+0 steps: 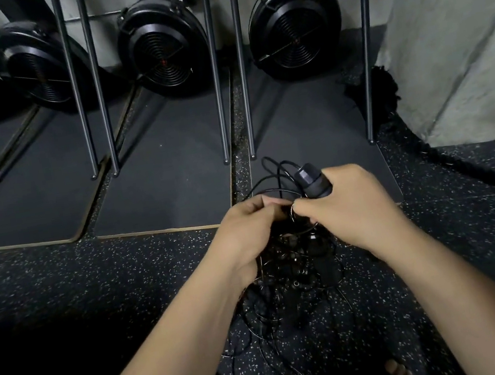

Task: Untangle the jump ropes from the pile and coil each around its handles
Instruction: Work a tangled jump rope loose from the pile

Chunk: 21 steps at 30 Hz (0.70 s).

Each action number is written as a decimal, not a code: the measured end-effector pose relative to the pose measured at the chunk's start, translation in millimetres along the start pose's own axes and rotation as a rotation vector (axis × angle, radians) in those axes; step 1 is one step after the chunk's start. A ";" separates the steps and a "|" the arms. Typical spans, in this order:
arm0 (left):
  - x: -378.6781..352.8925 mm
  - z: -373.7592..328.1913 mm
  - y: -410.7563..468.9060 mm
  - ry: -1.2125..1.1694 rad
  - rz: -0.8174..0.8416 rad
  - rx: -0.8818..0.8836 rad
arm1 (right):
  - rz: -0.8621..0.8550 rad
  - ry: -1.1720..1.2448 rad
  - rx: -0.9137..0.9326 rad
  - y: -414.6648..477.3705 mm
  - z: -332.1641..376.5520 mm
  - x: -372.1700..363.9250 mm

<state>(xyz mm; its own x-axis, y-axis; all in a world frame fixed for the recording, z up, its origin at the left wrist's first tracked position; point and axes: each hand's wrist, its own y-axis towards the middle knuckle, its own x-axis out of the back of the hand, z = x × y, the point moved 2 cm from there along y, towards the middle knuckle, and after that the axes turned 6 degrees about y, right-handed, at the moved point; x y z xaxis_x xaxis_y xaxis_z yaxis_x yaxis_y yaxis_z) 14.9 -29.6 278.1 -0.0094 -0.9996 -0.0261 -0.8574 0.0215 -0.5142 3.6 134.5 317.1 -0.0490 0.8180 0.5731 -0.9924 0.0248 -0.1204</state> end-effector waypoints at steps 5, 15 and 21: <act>8.8 -5.9 0.5 -0.189 0.127 0.110 | 0.091 0.231 -0.072 1.9 -5.3 3.1; 14.3 -4.4 10.3 -0.058 0.009 -0.144 | -0.032 0.181 -0.028 0.0 -4.0 -4.5; 14.1 -6.6 11.5 0.083 -0.031 -0.338 | 0.010 0.379 -0.142 -5.2 -7.8 -6.3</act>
<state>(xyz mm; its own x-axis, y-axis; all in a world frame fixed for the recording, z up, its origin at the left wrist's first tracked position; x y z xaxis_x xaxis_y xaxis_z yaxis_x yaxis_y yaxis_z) 1.5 -43.6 277.4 -0.0103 -0.9980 0.0625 -0.9798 -0.0024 -0.1999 10.0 133.8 307.8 0.0122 0.9718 0.2354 -0.9655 0.0727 -0.2501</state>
